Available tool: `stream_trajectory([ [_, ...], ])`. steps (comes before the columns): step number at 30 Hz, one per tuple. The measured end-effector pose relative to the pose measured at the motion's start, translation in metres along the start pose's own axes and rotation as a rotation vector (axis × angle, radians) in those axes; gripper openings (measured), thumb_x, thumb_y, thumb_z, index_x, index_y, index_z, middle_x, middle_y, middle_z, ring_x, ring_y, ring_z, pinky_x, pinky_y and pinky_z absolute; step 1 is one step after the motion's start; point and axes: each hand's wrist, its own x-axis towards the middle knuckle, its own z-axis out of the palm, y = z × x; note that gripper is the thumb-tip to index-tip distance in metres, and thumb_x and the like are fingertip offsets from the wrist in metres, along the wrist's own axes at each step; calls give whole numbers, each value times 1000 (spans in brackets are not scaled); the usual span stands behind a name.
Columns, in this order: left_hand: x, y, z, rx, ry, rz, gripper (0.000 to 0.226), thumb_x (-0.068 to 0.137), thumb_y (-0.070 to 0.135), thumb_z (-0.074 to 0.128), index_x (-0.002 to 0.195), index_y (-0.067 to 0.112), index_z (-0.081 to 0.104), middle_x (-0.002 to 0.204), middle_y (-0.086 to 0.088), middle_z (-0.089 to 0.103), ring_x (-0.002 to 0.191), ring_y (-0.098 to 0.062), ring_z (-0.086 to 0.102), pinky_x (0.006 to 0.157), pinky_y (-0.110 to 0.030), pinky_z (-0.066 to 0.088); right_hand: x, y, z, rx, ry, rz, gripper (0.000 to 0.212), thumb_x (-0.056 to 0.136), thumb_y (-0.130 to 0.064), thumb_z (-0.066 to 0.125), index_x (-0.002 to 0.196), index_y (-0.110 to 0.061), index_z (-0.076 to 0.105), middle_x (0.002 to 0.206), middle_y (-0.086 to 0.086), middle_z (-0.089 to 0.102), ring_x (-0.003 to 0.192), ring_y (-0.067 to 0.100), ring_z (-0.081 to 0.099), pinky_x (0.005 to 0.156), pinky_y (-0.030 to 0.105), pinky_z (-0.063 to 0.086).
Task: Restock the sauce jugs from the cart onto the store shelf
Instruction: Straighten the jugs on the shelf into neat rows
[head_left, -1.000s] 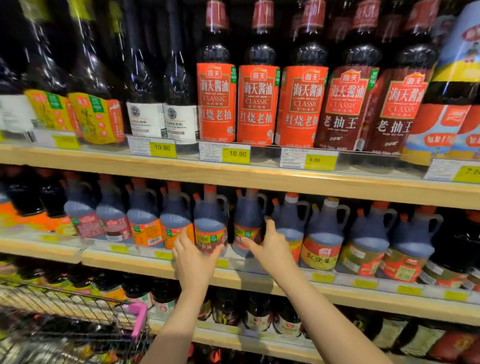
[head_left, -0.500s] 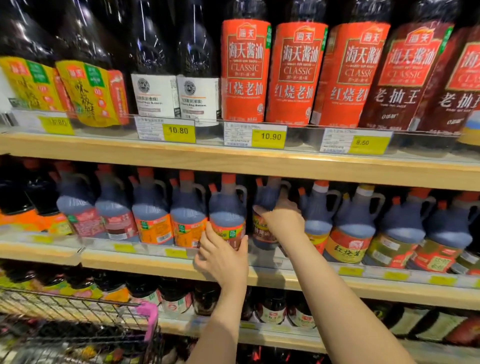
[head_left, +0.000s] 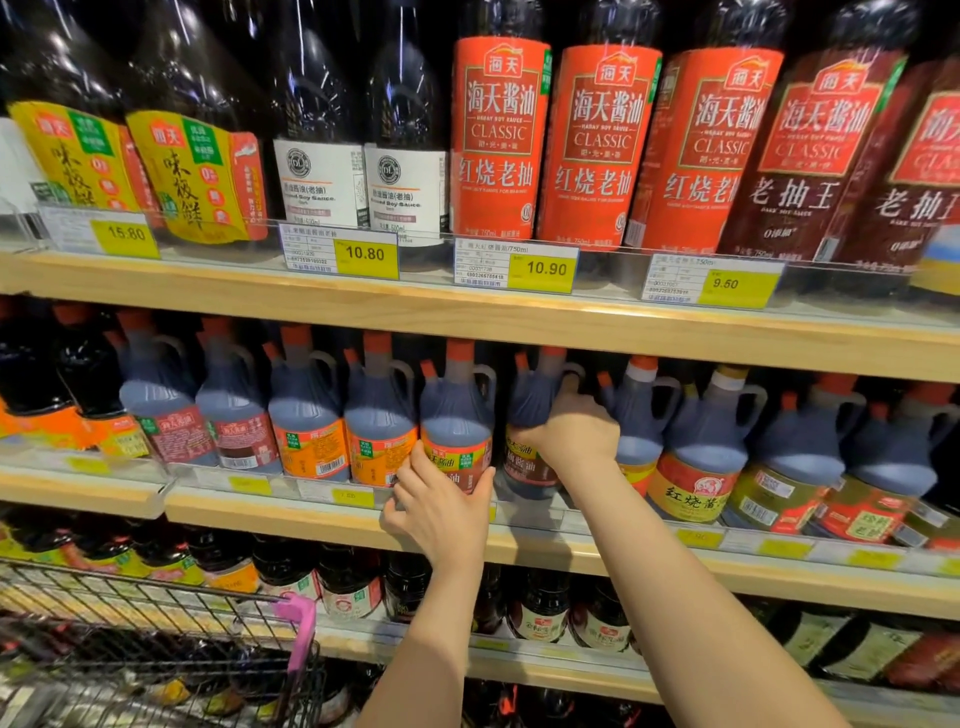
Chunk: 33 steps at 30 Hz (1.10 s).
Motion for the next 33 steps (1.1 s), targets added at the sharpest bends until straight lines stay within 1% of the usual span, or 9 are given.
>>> stream_trajectory([
  [4,1,-1,-2,-11,-11,9,94,59,63,71,127,8,38,114,-14,55,103,-34,56,84,-51,42,-7,7,-2,-44,85,-82,76,69,-55,68,122,-10,39,99,7,67,89,28,67,63,28,41],
  [9,-2,-11,-4,-37,-27,78,91,68,60,67,135,10,33,123,-13,50,113,-31,52,89,-50,39,-14,19,-7,-129,73,-157,86,61,-58,73,125,-11,41,101,7,67,93,28,66,64,29,41],
  [14,-3,-18,-10,-73,-64,127,90,71,60,64,138,11,30,130,-11,48,121,-31,47,95,-51,37,-15,18,-9,-119,28,-162,76,64,-59,72,117,-11,48,102,8,66,94,29,65,65,30,41],
  [19,-12,-9,-23,-154,-68,102,91,69,55,69,138,9,31,132,-14,47,123,-35,44,95,-53,39,-21,16,-11,-43,-36,-138,65,66,-55,73,107,-8,56,103,11,66,96,31,64,71,34,48],
  [22,-19,-1,-31,-153,39,223,85,69,49,72,135,11,36,130,-14,49,118,-31,42,91,-50,41,-31,21,-14,88,-2,-163,65,70,-54,71,114,-9,54,104,12,67,98,34,63,73,38,49],
  [24,-23,10,-36,-139,92,399,77,70,48,70,133,17,38,129,-13,50,116,-27,39,88,-48,42,-40,38,-20,138,107,-186,69,74,-54,66,128,-14,46,103,11,68,100,33,63,73,38,50],
  [27,-25,36,-33,-102,79,573,75,68,50,70,133,26,41,130,-15,50,117,-29,40,90,-48,42,-47,77,-30,163,271,-95,69,77,-57,63,127,-16,39,97,11,69,93,34,65,65,37,48],
  [29,-27,54,-25,-50,8,560,79,63,52,74,130,26,42,128,-19,51,118,-33,43,92,-50,42,-45,96,-35,130,262,9,75,75,-60,63,126,-11,38,98,12,69,94,35,65,65,37,47],
  [33,-34,69,-10,78,-41,487,82,55,51,81,124,24,45,125,-24,53,112,-38,53,85,-51,44,-33,96,-34,8,163,-8,78,73,-63,63,123,-7,42,104,14,67,97,34,64,70,39,50],
])
